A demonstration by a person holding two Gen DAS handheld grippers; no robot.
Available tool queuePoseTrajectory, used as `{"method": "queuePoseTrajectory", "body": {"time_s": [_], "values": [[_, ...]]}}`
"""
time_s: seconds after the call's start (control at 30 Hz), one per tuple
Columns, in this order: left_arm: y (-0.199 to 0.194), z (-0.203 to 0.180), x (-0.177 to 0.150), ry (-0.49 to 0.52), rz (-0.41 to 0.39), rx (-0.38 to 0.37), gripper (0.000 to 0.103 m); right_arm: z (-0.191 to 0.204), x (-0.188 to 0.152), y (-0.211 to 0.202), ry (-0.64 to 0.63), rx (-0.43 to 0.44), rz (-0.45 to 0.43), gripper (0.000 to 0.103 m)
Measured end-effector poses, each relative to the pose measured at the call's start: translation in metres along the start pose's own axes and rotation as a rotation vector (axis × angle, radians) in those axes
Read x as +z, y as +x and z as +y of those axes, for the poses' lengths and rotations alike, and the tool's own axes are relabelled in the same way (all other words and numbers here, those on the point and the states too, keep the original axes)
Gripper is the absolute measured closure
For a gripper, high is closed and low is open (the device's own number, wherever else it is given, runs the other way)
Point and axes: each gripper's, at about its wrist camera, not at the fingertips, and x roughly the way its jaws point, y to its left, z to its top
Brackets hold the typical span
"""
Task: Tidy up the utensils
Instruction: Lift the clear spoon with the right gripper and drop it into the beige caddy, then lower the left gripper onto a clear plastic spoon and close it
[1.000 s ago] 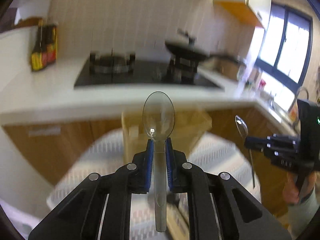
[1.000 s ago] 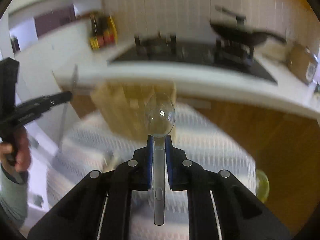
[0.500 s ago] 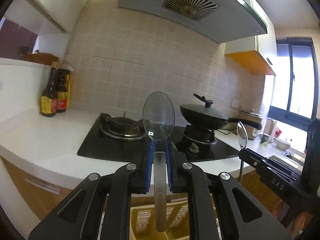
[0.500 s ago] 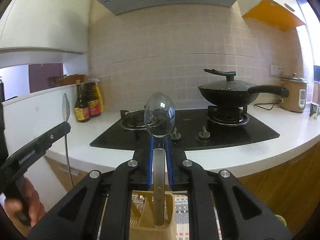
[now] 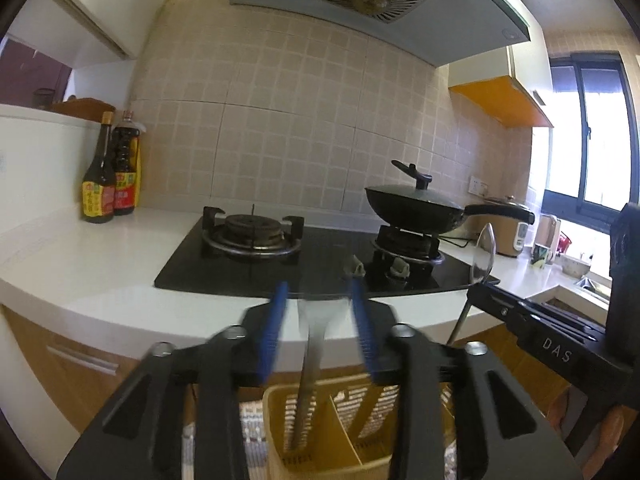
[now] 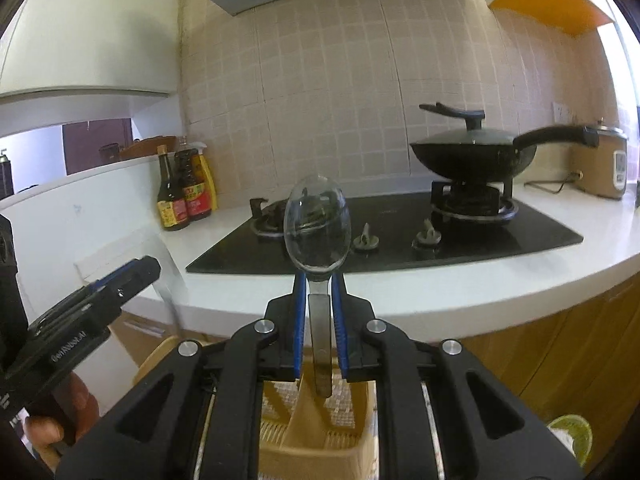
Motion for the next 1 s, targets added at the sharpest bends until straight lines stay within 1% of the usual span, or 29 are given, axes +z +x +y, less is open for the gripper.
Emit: {"method": "queuePoseTrajectory", "body": {"time_s": [0.1, 0.13, 0.17, 0.2, 0.23, 0.27, 0.4, 0.5, 0.57, 0.63, 0.67, 0.7, 0.73, 0.8, 0.83, 0.87, 0.93, 1.0], "values": [[-0.018, 0.003, 0.001, -0.007, 0.014, -0.015, 0.062, 0.0, -0.005, -0.012, 0.0, -0.004, 0.026, 0.089], [-0.022, 0.004, 0.001, -0.011, 0.02, -0.02, 0.06, 0.0, -0.007, -0.016, 0.001, 0.004, 0.037, 0.083], [-0.028, 0.005, 0.001, -0.017, 0.027, -0.023, 0.057, 0.001, -0.008, -0.019, 0.001, 0.009, 0.049, 0.072], [-0.032, 0.006, 0.001, -0.021, 0.034, -0.028, 0.056, 0.002, -0.01, -0.026, 0.001, 0.005, 0.059, 0.067], [-0.04, 0.006, 0.001, -0.026, 0.043, -0.034, 0.056, 0.003, -0.011, -0.032, 0.0, 0.002, 0.058, 0.055], [-0.046, 0.006, 0.001, -0.027, 0.048, -0.038, 0.056, 0.005, -0.012, -0.041, 0.001, -0.001, 0.058, 0.052], [-0.076, 0.006, 0.003, -0.03, 0.079, -0.044, 0.052, 0.008, -0.012, -0.069, 0.025, -0.019, 0.105, 0.052], [-0.091, 0.007, 0.005, -0.041, 0.148, -0.057, 0.049, 0.014, -0.014, -0.088, 0.017, -0.064, 0.19, 0.052], [-0.097, 0.01, 0.003, -0.054, 0.229, -0.078, 0.048, 0.016, -0.019, -0.095, 0.02, -0.077, 0.248, 0.052], [-0.098, 0.012, -0.006, -0.061, 0.323, -0.095, 0.046, 0.015, -0.031, -0.099, 0.042, -0.075, 0.343, 0.052], [-0.095, 0.012, -0.016, -0.057, 0.401, -0.092, 0.041, 0.014, -0.039, -0.099, 0.054, -0.069, 0.399, 0.052], [-0.092, 0.013, -0.025, -0.054, 0.458, -0.084, 0.041, 0.012, -0.05, -0.097, 0.065, -0.067, 0.454, 0.052], [-0.089, 0.015, -0.041, -0.061, 0.538, -0.075, 0.041, 0.01, -0.066, -0.095, 0.082, -0.069, 0.518, 0.052], [-0.084, 0.021, -0.067, -0.091, 0.621, -0.098, 0.041, 0.004, -0.101, -0.088, 0.126, -0.059, 0.625, 0.052], [-0.08, 0.025, -0.084, -0.106, 0.671, -0.107, 0.041, 0.001, -0.113, -0.085, 0.145, -0.062, 0.663, 0.055], [-0.076, 0.028, -0.097, -0.116, 0.717, -0.11, 0.043, -0.002, -0.126, -0.081, 0.163, -0.066, 0.702, 0.06], [-0.067, 0.031, -0.124, -0.137, 0.815, -0.125, 0.047, -0.008, -0.155, -0.073, 0.233, -0.046, 0.789, 0.066], [-0.061, 0.032, -0.144, -0.149, 0.873, -0.147, 0.051, -0.012, -0.173, -0.069, 0.285, -0.022, 0.845, 0.068]]}}
